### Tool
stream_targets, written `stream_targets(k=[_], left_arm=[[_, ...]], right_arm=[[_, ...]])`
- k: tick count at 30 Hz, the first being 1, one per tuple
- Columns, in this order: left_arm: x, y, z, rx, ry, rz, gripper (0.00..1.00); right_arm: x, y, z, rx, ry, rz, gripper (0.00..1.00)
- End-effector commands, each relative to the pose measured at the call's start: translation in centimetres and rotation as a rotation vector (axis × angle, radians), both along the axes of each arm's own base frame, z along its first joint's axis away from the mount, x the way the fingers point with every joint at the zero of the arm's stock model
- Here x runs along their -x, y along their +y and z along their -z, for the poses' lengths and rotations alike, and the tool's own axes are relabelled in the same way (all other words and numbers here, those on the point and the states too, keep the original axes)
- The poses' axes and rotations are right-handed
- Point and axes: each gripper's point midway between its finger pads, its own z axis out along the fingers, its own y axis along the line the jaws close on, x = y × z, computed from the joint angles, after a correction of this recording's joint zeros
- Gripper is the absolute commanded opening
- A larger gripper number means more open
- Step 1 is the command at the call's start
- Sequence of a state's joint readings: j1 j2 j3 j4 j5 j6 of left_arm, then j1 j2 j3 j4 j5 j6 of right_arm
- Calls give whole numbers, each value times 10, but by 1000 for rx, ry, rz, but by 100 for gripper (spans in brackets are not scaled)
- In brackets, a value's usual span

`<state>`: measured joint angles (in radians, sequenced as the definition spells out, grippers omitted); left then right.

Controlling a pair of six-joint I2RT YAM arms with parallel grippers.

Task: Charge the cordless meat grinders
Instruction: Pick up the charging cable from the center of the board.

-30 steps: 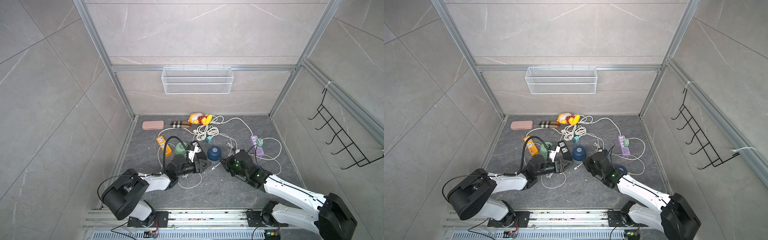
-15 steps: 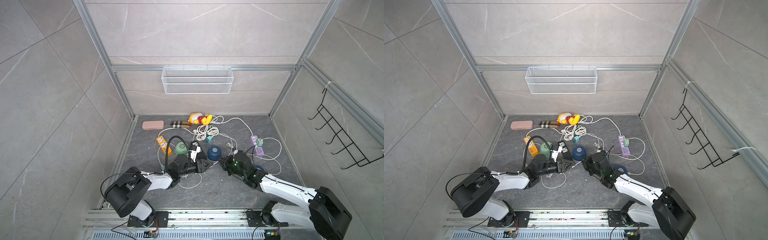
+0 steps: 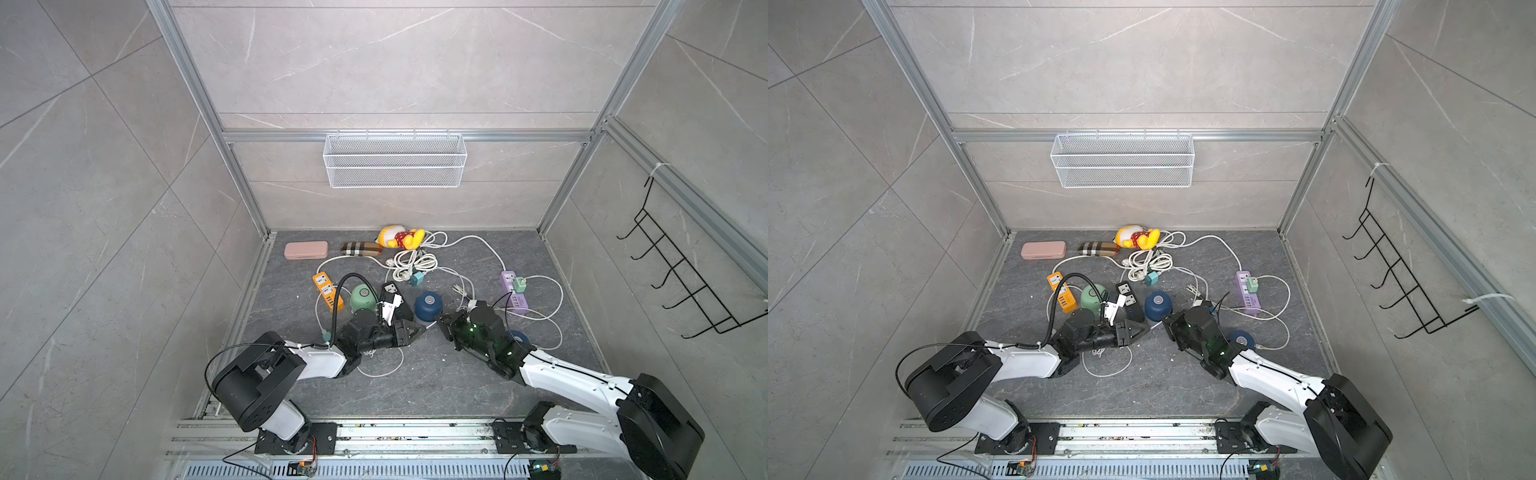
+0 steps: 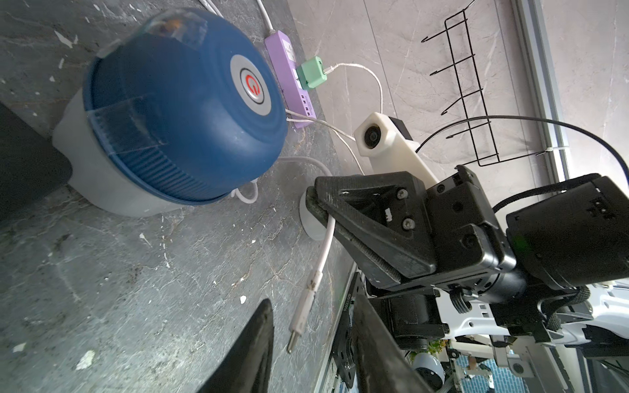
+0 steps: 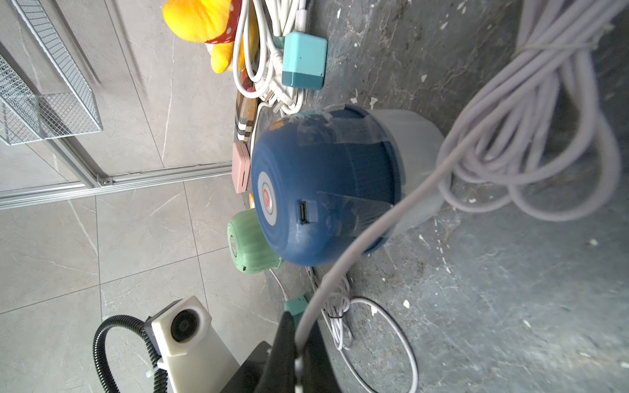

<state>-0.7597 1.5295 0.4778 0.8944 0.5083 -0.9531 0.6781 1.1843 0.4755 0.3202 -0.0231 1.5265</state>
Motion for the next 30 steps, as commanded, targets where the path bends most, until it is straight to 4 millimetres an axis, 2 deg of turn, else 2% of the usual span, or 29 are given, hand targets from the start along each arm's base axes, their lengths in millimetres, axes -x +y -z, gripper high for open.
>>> stream_targets(k=[1,6,12,17,30], left_arm=[[-1,-8,-19,42,-42,21,37],[-1,-7,-18,37,-37,21,34],[-1,-8,-13,26,-18,20,37],[0,-8,-14,29,-19,21,35],[0,-8,-17,35,-10,19,12]], right_arm=[[-3,-4,-7,-16,-32,23,0],[-4,-3,-9,-19,-37,25,0],[-5,-3,-12,-30,-45,28,0],[-5,-4,-13,-32,-46,30,0],[-2,-5,-6,-30,-39,26,0]])
